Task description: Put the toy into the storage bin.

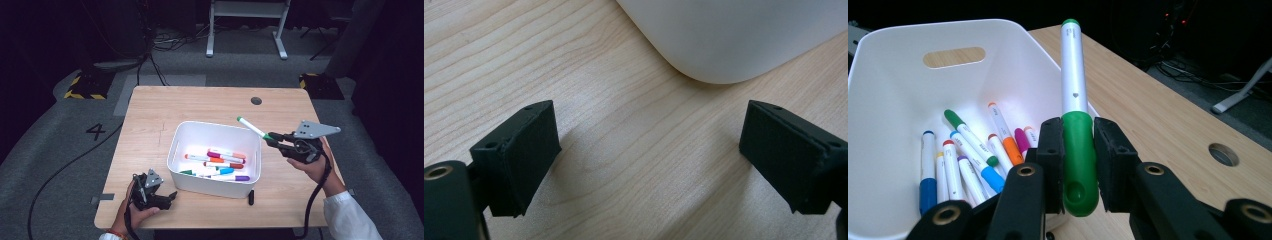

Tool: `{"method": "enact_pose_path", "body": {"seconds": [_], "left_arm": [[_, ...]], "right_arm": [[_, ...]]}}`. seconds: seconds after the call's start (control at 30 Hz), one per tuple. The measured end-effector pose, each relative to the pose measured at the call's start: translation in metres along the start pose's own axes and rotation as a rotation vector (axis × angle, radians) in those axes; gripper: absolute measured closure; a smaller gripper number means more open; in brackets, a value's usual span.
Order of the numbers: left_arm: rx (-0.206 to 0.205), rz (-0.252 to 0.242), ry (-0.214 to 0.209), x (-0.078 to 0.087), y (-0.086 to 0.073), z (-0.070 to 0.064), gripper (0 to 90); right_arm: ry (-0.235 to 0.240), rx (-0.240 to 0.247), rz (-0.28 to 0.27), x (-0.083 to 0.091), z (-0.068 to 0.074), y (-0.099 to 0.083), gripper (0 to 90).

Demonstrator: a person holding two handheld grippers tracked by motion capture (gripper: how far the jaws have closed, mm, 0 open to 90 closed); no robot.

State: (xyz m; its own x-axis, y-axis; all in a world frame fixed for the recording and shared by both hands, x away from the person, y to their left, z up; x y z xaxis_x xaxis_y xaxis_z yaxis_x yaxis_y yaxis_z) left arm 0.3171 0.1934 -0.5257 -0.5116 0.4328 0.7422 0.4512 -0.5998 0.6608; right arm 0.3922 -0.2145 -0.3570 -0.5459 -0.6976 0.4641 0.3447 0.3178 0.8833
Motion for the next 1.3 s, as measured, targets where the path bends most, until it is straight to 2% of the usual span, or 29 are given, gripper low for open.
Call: {"method": "enact_pose_path", "body": {"seconds": [0.27, 0.5, 0.6, 0.77, 0.93, 1.03, 1.13, 1.3], "left_arm": [[-0.001, 0.000, -0.003, 0.000, 0.000, 0.000, 9.2], [-0.001, -0.001, -0.003, 0.000, 0.000, 0.000, 9.2], [0.000, -0.001, -0.003, 0.000, 0.000, 0.000, 9.2], [-0.002, -0.002, 0.000, 0.000, 0.000, 0.000, 9.2], [-0.002, -0.002, -0.002, 0.000, 0.000, 0.000, 9.2], [-0.002, -0.002, -0.002, 0.000, 0.000, 0.000, 9.2], [-0.002, -0.003, -0.002, 0.000, 0.000, 0.000, 9.2], [-0.002, -0.002, -0.002, 0.000, 0.000, 0.000, 9.2]], "right_arm": [[0.070, 0.053, 0.098, -0.042, 0.022, 0.013, 75.2], [0.132, 0.099, 0.214, -0.072, 0.041, 0.010, 75.2], [0.153, 0.107, 0.256, -0.078, 0.046, 0.007, 75.2], [0.191, 0.134, 0.329, -0.082, 0.055, -0.002, 75.2], [0.237, 0.153, 0.359, -0.080, 0.062, -0.007, 75.2], [0.233, 0.169, 0.382, -0.079, 0.065, -0.007, 75.1], [0.250, 0.178, 0.390, -0.078, 0.068, -0.008, 75.1], [0.236, 0.197, 0.416, -0.074, 0.071, -0.008, 73.8]]}}
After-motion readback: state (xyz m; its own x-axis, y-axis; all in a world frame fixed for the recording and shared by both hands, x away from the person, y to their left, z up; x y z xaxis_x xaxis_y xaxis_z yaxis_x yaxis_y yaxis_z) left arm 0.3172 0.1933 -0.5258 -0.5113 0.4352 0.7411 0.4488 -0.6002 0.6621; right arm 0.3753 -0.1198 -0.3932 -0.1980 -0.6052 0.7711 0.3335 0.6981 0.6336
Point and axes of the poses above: each handheld gripper's, and its own axes: x roughly backward along the jaws, y roughly out of its top, z roughly to its left, the point moved 3 cm from there along -x, roughly forward along the jaws, and after that the axes turned 12 degrees about -x, right-handed, at the moved point
